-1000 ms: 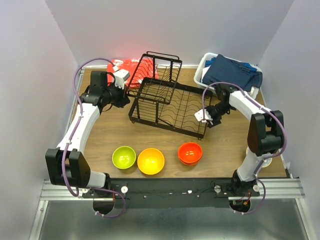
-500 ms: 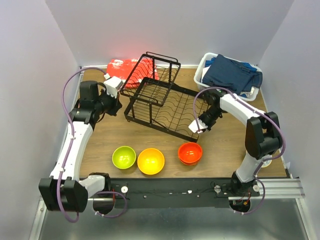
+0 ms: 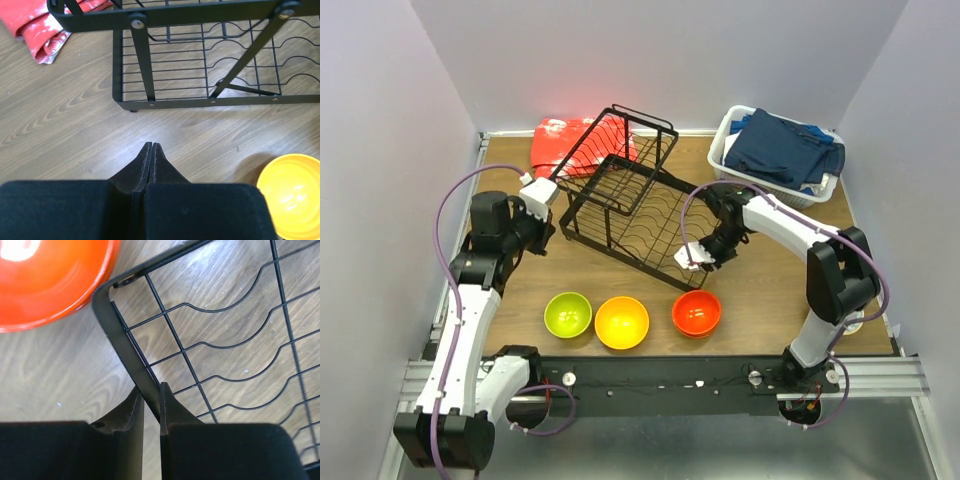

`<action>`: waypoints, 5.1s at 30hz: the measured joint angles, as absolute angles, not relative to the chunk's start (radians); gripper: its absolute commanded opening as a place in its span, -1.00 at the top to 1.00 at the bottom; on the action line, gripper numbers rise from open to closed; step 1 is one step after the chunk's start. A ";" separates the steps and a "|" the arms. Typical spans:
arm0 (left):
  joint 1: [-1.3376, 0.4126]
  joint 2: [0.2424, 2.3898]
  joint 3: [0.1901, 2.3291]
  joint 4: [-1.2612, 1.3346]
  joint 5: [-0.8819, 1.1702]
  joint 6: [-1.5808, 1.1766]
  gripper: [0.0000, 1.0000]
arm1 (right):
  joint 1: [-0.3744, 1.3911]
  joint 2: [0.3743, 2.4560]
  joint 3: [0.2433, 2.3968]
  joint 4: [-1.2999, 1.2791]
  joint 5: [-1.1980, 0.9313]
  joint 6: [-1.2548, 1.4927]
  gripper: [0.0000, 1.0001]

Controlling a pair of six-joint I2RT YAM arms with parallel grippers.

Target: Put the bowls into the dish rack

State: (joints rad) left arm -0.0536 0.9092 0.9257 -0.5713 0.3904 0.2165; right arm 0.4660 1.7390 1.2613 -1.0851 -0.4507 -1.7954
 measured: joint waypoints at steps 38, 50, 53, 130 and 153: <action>-0.051 0.722 0.808 -0.574 0.314 0.222 1.00 | 0.628 1.614 1.148 -0.826 -0.462 -0.974 0.99; -0.045 0.720 0.799 -0.571 0.299 0.236 1.00 | 0.727 1.749 1.268 -0.753 -0.465 -0.739 0.99; -0.041 0.713 0.799 -0.573 0.297 0.239 0.99 | 0.732 1.766 1.271 -0.727 -0.466 -0.671 0.99; -0.817 0.852 0.925 -1.104 0.572 0.706 -0.26 | 0.378 1.195 1.154 -0.495 0.027 -0.177 -0.64; -1.172 0.935 0.658 -0.772 0.186 0.524 0.18 | 0.311 1.055 1.062 -0.463 0.115 -0.237 -0.64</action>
State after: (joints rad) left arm -1.1721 0.9352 0.6582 -0.7719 0.1864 0.5236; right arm 0.3111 1.0550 1.0618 -0.4629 0.1146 -0.2367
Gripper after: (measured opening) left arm 0.416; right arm 0.820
